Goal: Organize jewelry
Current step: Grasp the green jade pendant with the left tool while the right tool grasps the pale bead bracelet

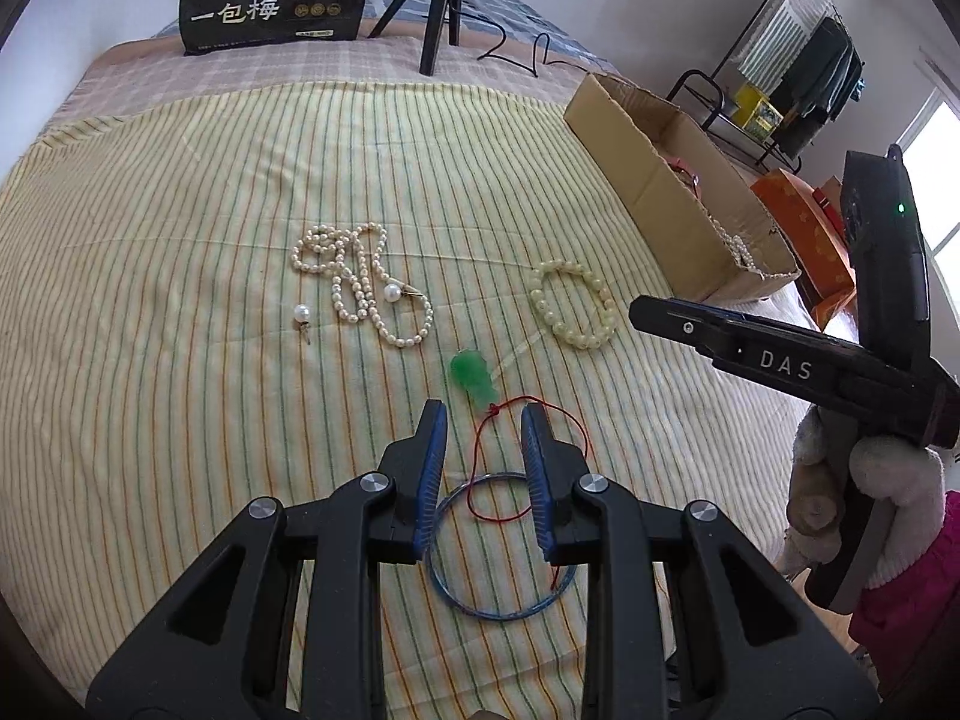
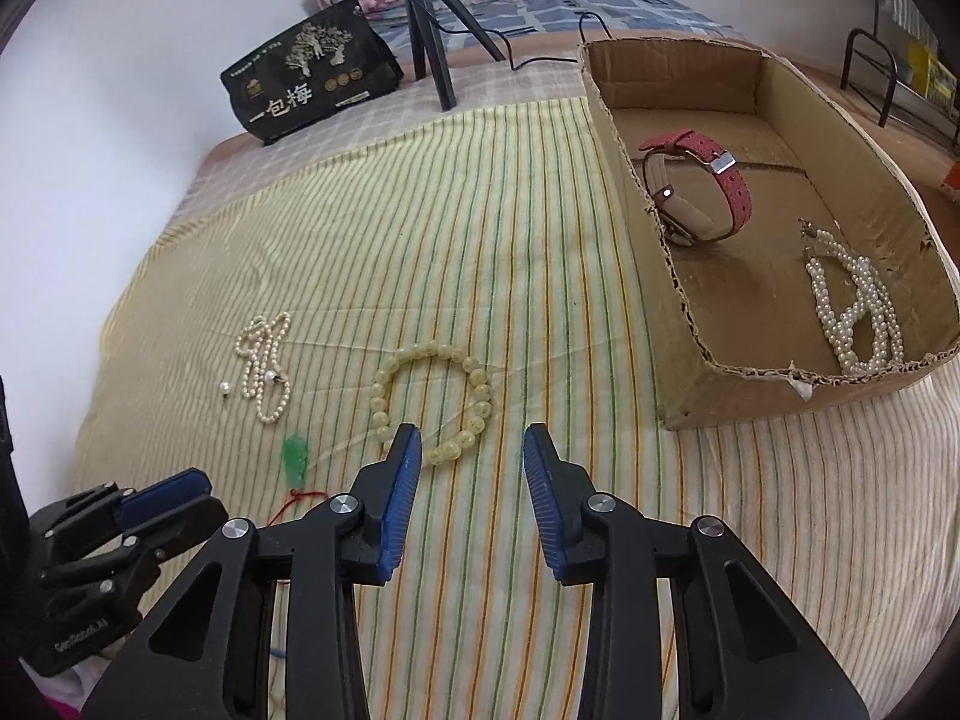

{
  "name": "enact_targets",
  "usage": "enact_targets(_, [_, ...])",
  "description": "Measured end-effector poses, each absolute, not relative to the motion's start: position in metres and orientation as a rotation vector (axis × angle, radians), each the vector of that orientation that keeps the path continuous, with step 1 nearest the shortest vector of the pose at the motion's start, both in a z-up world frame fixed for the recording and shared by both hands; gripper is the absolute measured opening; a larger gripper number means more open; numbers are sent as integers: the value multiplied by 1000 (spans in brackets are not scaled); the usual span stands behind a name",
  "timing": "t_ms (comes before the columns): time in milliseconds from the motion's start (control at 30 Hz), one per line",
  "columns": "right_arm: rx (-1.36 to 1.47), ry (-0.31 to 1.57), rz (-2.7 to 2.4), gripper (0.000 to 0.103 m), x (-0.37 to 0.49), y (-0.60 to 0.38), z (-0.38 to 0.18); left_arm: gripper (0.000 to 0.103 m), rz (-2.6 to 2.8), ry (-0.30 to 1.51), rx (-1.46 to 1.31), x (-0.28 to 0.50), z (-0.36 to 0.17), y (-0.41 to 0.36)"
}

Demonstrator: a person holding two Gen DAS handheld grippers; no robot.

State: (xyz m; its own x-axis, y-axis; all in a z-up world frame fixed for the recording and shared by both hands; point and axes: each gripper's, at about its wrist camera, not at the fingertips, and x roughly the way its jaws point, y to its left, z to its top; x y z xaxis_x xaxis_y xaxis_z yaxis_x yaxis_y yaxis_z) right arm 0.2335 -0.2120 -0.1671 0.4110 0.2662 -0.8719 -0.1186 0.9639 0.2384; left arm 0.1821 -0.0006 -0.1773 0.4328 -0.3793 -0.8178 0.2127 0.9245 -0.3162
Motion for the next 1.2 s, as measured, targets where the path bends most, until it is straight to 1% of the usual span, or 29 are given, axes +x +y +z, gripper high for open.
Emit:
enact_targets(33, [147, 1124, 236, 28, 236, -212, -168, 25, -374, 1067, -169, 185, -180, -4])
enact_targets(100, [149, 1126, 225, 27, 239, -210, -170, 25, -376, 1076, -163, 190, -185, -9])
enact_targets(600, [105, 1133, 192, 27, 251, -197, -182, 25, -331, 1109, -114, 209, -207, -25])
enact_targets(700, [82, 1136, 185, 23, 250, -193, -186, 25, -328, 1116, -109, 213, -211, -25])
enact_targets(833, [52, 1133, 179, 20, 248, -189, -189, 25, -321, 1112, -75, 213, -212, -29])
enact_targets(933, [40, 1137, 174, 16, 250, -187, -191, 25, -318, 1109, -46, 214, -213, -32])
enact_targets(967, [38, 1137, 172, 14, 251, -187, -191, 20, -315, 1105, -42, 214, -214, -32])
enact_targets(1033, [35, 1137, 172, 11, 251, -187, -191, 14, -302, 1101, -41, 213, -214, -30])
enact_targets(1100, [29, 1133, 171, 8, 250, -187, -190, 14, -307, 1098, -53, 213, -214, -28])
enact_targets(1200, [24, 1125, 171, 6, 249, -186, -190, 14, -308, 1092, -53, 212, -213, -28])
